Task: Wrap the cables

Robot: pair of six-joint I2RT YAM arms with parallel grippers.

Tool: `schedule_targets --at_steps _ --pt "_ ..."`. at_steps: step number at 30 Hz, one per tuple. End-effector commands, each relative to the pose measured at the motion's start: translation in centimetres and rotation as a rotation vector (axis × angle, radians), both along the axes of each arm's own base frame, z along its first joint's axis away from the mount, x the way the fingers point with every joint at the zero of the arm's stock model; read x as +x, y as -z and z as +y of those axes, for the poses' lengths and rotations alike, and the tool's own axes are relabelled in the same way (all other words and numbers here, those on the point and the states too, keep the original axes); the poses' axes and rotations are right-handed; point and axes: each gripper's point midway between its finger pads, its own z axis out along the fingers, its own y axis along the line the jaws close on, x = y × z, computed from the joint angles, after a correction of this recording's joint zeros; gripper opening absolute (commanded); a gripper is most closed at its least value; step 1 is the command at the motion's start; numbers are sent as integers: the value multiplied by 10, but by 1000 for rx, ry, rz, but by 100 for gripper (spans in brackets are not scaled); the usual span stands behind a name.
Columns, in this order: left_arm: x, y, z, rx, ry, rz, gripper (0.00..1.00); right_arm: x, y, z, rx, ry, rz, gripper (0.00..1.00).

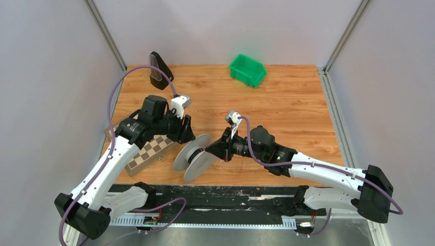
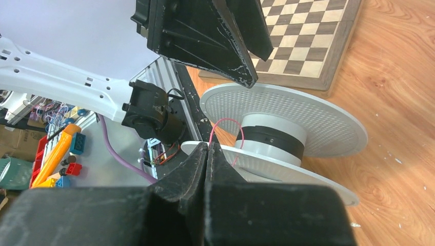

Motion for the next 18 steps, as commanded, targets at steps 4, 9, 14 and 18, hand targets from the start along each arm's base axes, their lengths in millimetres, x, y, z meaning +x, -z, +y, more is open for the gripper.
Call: schedule_targets --at_steps 4,9,14,18 --pt "-1 -6 -2 0 24 -9 57 3 -9 -5 24 19 -32 0" --pt "-5 16 2 74 20 36 53 0 -17 -11 39 23 -41 0" --pt "-8 26 -6 106 56 27 26 0 -37 -26 62 48 -124 0" --pt "0 13 -23 59 79 -56 2 15 -55 -48 51 157 -226 0"
